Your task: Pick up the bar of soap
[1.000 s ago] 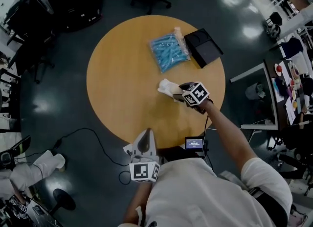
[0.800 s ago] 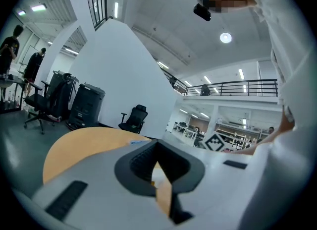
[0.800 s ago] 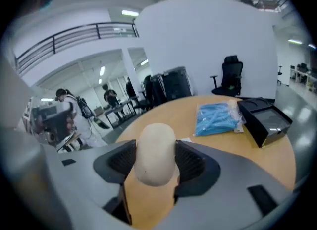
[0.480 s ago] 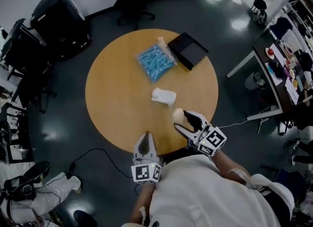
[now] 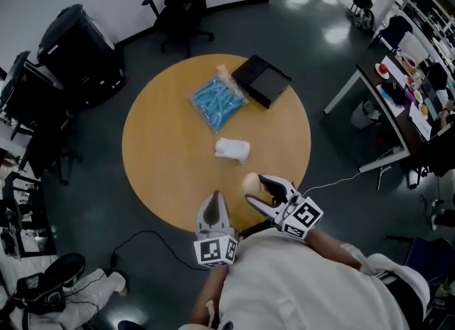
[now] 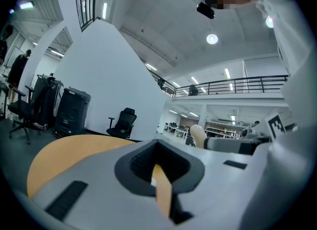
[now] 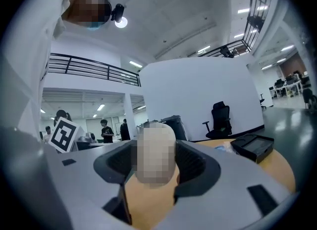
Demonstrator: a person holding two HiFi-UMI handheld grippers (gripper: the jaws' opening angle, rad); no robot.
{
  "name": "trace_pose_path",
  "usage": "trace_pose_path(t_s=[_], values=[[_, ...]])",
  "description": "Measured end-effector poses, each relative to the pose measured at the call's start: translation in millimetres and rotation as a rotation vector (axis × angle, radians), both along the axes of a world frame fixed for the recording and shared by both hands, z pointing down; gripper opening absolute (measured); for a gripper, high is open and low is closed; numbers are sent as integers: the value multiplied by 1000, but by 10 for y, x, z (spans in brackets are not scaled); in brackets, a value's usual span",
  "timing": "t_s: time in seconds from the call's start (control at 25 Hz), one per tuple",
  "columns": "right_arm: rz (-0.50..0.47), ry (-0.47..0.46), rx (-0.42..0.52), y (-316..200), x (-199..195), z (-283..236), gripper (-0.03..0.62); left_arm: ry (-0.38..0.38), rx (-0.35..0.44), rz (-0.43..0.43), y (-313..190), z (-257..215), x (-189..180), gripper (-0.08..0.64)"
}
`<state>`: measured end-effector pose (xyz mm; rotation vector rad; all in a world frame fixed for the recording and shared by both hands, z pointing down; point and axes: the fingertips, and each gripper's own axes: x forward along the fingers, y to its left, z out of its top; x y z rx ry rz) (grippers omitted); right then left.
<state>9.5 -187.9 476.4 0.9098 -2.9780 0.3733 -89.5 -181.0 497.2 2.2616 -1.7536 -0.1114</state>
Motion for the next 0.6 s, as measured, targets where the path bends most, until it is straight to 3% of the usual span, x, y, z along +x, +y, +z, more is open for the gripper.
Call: trace_pose_path(t_s=[0.6], values=[[-32, -3, 0, -12, -46, 20, 259, 5, -8, -38, 20, 31, -51, 5]])
